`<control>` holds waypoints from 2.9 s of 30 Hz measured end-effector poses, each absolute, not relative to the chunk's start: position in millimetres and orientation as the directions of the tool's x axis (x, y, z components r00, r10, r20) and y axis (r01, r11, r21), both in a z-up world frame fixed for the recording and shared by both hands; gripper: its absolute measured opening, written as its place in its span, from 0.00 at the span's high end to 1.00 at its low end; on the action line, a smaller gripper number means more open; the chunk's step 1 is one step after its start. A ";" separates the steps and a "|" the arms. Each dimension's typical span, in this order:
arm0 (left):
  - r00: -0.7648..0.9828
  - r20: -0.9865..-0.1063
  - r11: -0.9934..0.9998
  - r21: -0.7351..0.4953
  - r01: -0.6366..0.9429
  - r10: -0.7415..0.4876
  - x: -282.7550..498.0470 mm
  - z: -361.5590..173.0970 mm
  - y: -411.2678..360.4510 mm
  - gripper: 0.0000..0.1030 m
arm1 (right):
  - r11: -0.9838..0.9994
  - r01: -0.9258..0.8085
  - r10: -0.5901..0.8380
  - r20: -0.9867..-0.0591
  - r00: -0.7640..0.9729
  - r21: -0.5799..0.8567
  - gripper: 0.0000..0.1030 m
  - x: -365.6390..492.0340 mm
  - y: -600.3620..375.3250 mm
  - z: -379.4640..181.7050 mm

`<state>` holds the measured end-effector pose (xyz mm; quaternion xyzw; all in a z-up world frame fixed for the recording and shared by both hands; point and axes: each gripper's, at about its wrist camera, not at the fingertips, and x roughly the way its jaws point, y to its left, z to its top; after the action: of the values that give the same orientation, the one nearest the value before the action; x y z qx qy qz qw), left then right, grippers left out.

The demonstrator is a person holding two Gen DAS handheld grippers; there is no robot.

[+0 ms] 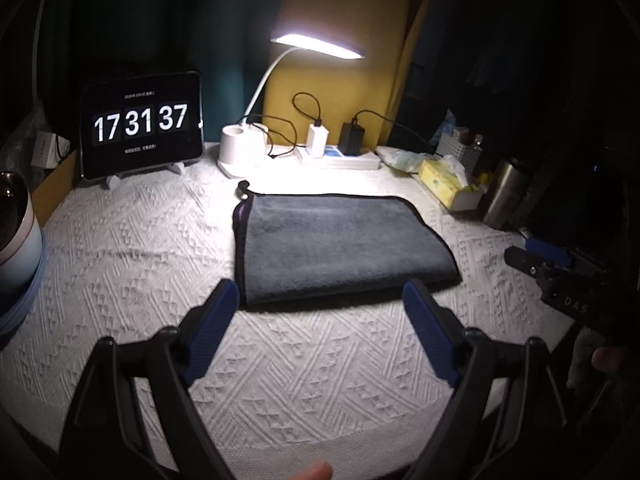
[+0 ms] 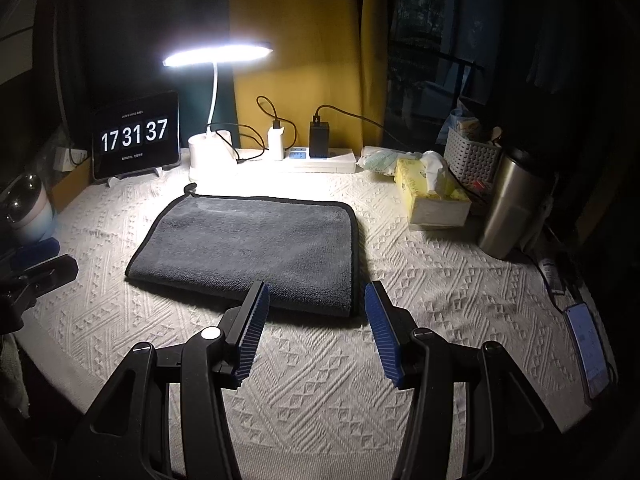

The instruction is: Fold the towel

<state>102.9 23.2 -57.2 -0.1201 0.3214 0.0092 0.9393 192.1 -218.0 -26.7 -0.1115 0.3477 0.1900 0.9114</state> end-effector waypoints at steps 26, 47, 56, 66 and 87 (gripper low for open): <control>0.857 -0.507 0.976 -0.215 -0.030 -0.086 38.6 -25.1 4.6 0.17 | 0.907 -0.413 0.286 -0.592 0.754 -0.088 0.48 124.4 -233.8 12.6; 0.938 -0.340 0.987 -0.162 0.006 -0.062 -16.9 29.1 -3.5 0.17 | 0.912 -0.392 0.301 -0.452 0.840 -0.120 0.48 64.8 -248.6 71.3; 0.957 -0.286 0.992 -0.129 0.014 -0.050 -30.8 45.1 -7.0 0.17 | 0.914 -0.385 0.303 -0.416 0.857 -0.128 0.48 53.2 -252.4 84.6; 0.954 -0.299 0.988 -0.155 -0.013 -0.035 -32.1 47.0 -2.0 0.17 | 0.910 -0.393 0.314 -0.403 0.860 -0.129 0.48 45.5 -253.6 91.0; 0.961 -0.277 0.992 -0.125 -0.030 -0.006 -36.8 47.1 -3.4 0.17 | 0.908 -0.401 0.322 -0.407 0.855 -0.124 0.48 45.4 -250.4 92.9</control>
<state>-36.8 -3.4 47.1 -0.0642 0.1396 0.0060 0.9881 45.4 -250.4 92.9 -0.1028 0.1923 0.1888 0.9575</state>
